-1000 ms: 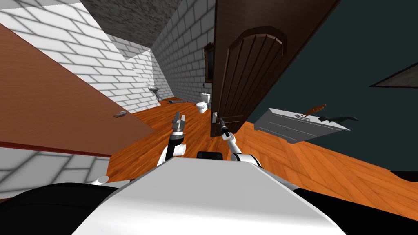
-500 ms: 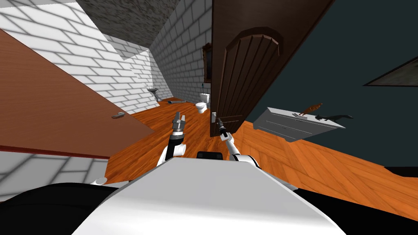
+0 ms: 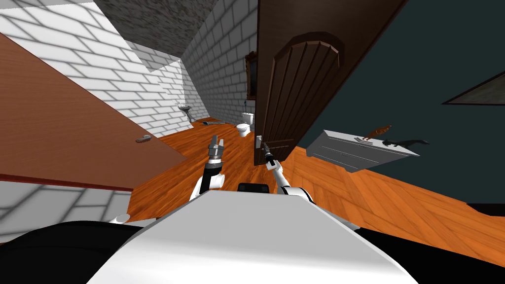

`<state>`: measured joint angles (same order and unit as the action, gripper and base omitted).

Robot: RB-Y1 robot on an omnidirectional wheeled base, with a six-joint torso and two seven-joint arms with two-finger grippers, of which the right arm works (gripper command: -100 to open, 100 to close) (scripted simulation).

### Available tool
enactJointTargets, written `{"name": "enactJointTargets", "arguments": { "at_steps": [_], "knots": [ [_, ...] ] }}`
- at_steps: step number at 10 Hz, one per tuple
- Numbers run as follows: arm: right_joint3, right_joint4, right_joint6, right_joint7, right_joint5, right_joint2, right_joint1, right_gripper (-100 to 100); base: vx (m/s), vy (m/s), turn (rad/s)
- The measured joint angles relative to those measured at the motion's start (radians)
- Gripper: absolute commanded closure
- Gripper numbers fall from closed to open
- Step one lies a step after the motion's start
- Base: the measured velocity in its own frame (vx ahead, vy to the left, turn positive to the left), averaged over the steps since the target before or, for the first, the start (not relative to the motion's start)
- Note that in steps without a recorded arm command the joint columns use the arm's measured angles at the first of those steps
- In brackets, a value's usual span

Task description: Push the door open

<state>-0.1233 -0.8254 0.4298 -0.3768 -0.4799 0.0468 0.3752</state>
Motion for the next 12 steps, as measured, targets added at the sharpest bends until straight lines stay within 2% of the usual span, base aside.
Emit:
{"name": "enactJointTargets", "arguments": {
  "at_steps": [1,3,4,5,7,8,10,12],
  "knots": [
    [0.000,0.000,0.000,0.000,0.000,0.000,0.000,-100,0.001,0.012,-0.106],
    [0.018,0.001,0.004,-0.001,0.005,-0.044,-0.003,-100,0.009,0.034,-0.140],
    [0.038,-0.006,0.001,-0.005,0.009,-0.058,-0.007,-100,0.014,0.050,-0.160],
    [0.058,-0.013,-0.004,-0.010,0.012,-0.060,-0.010,-100,0.001,0.025,-0.145],
    [0.088,-0.016,-0.002,-0.013,0.019,-0.020,-0.018,-100,0.004,0.012,-0.025],
    [0.089,-0.016,-0.001,-0.014,0.019,-0.018,-0.018,-100,0.084,0.027,0.021],
    [0.082,-0.004,0.004,-0.010,0.023,-0.056,-0.011,-100,0.224,0.101,0.027],
    [0.078,-0.007,-0.002,-0.004,0.025,-0.068,-0.009,-100,0.247,0.091,0.026]
  ]
}}
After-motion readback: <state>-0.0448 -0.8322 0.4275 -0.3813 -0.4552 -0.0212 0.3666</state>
